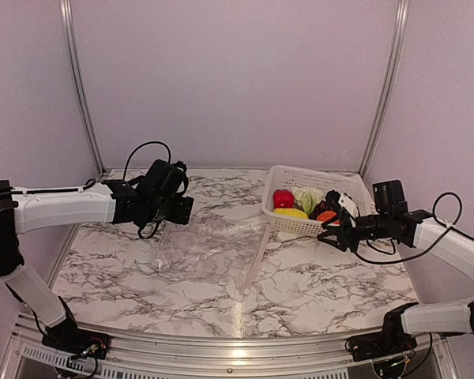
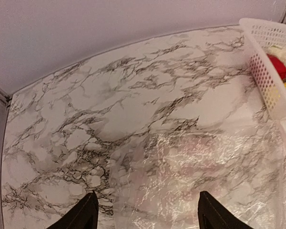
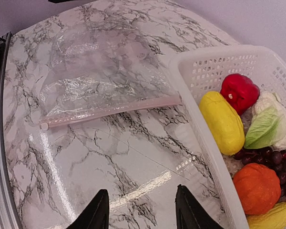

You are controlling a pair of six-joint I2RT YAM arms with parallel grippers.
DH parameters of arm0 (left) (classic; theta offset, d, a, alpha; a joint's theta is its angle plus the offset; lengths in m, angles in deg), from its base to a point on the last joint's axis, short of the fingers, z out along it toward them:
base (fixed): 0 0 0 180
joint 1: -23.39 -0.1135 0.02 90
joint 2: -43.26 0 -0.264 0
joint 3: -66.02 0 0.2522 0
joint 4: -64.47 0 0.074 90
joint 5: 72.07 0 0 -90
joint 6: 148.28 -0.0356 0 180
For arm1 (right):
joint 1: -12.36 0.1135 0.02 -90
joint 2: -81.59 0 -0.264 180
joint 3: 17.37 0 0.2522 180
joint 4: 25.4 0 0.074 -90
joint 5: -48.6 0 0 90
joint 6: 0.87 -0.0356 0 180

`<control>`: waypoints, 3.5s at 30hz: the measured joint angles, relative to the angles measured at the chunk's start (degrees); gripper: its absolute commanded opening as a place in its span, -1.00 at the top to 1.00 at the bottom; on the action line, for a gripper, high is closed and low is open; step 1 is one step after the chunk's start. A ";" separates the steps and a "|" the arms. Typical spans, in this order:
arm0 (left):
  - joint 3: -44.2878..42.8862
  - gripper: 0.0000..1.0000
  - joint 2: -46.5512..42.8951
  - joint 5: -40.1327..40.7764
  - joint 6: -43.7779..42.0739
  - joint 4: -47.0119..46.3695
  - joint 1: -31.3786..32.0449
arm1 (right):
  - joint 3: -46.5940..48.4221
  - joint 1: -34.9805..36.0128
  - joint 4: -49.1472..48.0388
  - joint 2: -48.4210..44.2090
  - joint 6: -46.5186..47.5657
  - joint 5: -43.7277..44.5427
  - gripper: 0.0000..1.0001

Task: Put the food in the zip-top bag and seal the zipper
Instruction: Move the zipper food storage bag to the center of the board, then adjust the zipper food storage bag at the center of the board, then pick up the zipper food storage bag at the center of the board.

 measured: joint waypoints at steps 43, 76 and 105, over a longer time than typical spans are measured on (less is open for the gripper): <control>-61.22 0.98 53.27 21.94 7.93 34.88 28.76 | -0.44 -1.57 -13.16 -1.64 -17.20 28.04 0.14; -56.30 0.04 51.89 15.54 9.88 29.44 25.55 | -0.44 -1.57 -13.11 -1.57 -16.90 21.99 0.14; -23.76 1.00 9.35 10.21 12.57 11.58 18.38 | 18.95 11.82 -11.47 17.70 -24.35 4.61 -0.01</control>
